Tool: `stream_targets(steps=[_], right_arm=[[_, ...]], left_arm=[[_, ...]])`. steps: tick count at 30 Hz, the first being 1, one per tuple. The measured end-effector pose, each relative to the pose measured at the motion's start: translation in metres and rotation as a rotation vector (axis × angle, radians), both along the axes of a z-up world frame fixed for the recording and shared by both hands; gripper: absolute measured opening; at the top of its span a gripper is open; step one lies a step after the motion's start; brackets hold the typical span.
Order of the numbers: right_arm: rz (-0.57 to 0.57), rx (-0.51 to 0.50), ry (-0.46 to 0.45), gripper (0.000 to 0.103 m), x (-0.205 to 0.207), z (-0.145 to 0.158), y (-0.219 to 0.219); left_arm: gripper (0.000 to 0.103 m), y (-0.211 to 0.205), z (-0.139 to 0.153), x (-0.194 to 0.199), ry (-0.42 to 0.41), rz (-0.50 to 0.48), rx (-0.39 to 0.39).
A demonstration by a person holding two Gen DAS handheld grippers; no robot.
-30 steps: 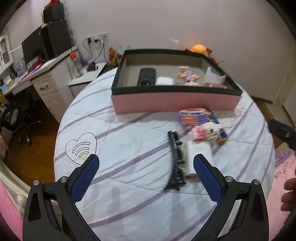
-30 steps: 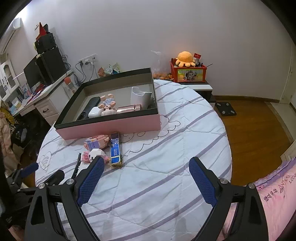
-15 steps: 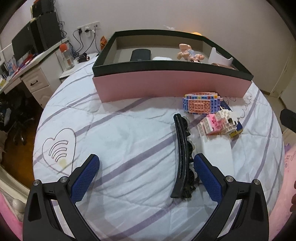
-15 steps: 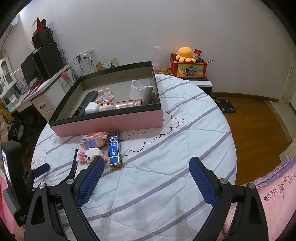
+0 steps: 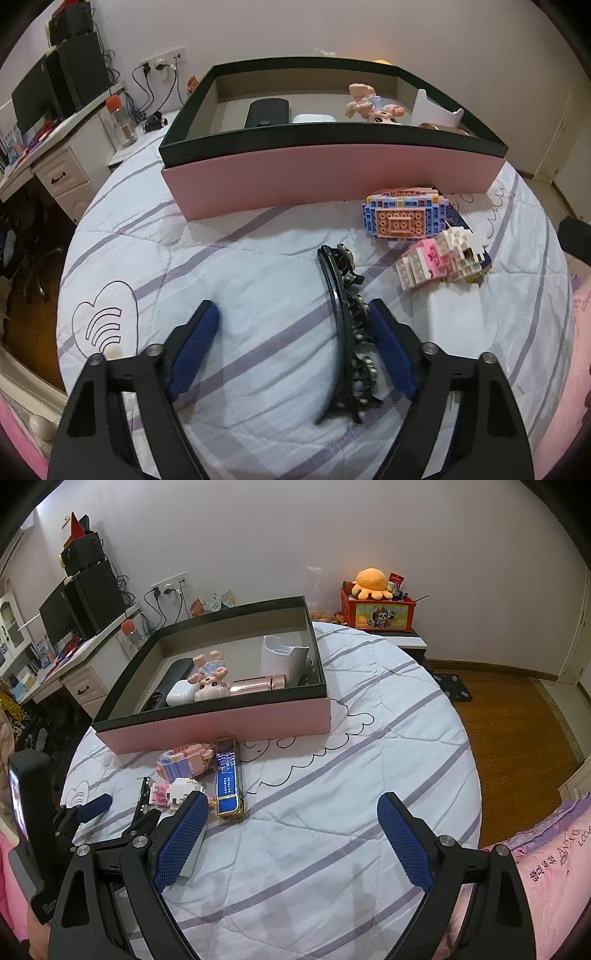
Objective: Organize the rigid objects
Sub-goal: 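Grasp the black curved hair clip with the left gripper, then carry the hair clip into the box and release it onto the remote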
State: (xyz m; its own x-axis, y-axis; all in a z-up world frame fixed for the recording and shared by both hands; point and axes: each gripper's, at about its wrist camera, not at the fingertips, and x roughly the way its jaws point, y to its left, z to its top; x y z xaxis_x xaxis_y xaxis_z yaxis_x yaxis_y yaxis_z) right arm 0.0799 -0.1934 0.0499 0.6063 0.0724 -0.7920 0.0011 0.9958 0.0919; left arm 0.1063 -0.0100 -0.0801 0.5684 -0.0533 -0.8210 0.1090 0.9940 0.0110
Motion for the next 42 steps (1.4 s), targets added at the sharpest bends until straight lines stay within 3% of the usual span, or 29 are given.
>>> stream_targets(steps=[2,4,5,6,12,27,37,42], right_arm=[[-0.003,0.002,0.000,0.094,0.000,0.000,0.000],[-0.002,0.004,0.000,0.094,0.000,-0.001,0.000],[0.002,0.004,-0.001,0.094,0.000,0.000,0.001],[0.004,0.003,-0.002,0.094,0.000,0.000,0.002],[0.012,0.006,-0.011,0.094,-0.002,0.003,0.004],[0.031,0.012,-0.030,0.094,0.006,0.011,0.011],[0.068,0.011,-0.082,0.094,0.043,0.031,0.022],[0.073,0.013,-0.103,0.094,0.071,0.036,0.023]], left_arm=[[0.065,0.002,0.002,-0.002,-0.006,0.007,-0.004],[0.042,0.004,0.005,-0.004,-0.008,0.006,-0.014],[0.024,0.006,0.008,-0.004,-0.006,0.007,-0.027],[0.018,0.008,0.009,-0.006,0.000,0.006,-0.044],[0.018,0.008,0.017,-0.010,-0.002,0.005,-0.065],[0.019,0.018,0.068,-0.006,-0.113,0.038,-0.103],[0.019,0.022,0.104,0.041,-0.197,0.061,-0.116],[0.019,0.019,0.101,0.082,-0.189,0.058,-0.123]])
